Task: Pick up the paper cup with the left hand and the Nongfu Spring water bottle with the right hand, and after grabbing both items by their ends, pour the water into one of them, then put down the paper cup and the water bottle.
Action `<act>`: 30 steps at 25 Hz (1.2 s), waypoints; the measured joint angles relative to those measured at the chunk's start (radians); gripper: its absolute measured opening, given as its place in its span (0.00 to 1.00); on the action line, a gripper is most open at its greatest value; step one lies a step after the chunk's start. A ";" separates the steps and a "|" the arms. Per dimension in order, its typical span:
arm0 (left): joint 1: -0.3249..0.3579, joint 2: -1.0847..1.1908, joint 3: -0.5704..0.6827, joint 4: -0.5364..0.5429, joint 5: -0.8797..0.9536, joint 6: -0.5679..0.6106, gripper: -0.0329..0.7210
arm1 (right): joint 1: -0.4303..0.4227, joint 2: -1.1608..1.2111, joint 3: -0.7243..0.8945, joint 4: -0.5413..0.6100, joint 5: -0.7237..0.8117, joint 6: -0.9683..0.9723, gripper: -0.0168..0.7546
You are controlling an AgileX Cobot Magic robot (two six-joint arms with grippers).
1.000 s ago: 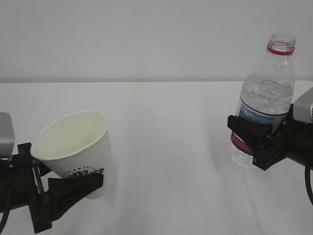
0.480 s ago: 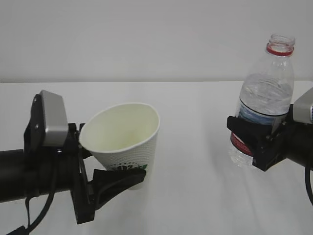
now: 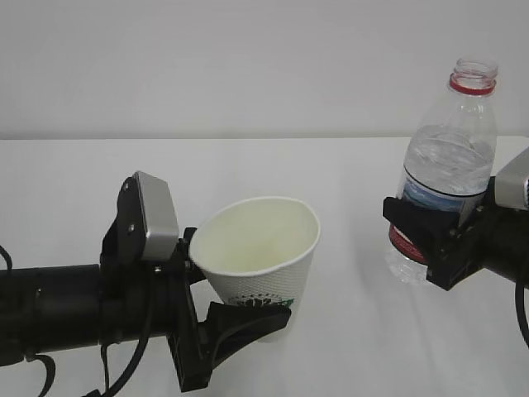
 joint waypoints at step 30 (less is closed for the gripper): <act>-0.002 0.000 -0.002 0.087 0.005 0.000 0.77 | 0.000 0.000 -0.099 -0.197 0.032 -0.027 0.60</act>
